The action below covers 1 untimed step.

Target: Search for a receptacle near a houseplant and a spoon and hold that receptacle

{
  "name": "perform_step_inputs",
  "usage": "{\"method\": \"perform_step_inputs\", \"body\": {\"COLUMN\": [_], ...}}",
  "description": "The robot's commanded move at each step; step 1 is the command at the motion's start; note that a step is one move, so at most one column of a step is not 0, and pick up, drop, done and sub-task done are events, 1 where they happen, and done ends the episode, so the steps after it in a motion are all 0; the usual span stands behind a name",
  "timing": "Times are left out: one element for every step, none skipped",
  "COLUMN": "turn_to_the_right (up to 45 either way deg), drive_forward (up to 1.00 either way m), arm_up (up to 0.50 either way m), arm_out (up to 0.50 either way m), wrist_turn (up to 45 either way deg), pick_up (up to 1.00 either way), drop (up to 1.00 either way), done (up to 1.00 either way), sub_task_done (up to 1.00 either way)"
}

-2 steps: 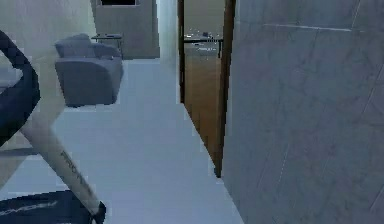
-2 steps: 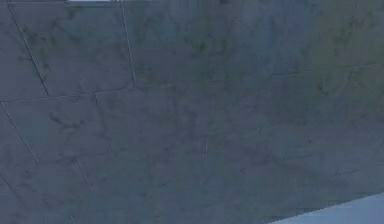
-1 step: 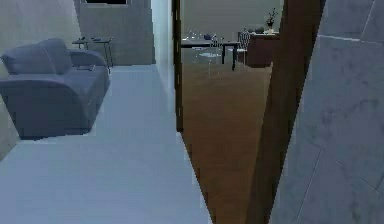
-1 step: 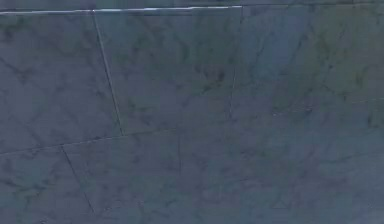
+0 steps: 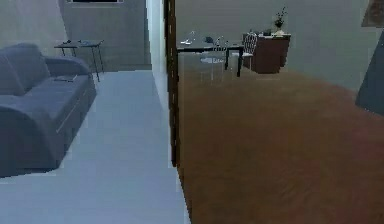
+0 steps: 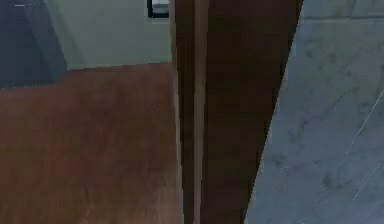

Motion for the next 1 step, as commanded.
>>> {"method": "perform_step_inputs", "body": {"turn_to_the_right": [18.0], "drive_forward": [0.0], "arm_up": [0.0], "arm_out": [0.0], "wrist_turn": [0.0], "pick_up": [0.0], "drop": [0.0], "done": [0.0], "sub_task_done": [0.0]}}
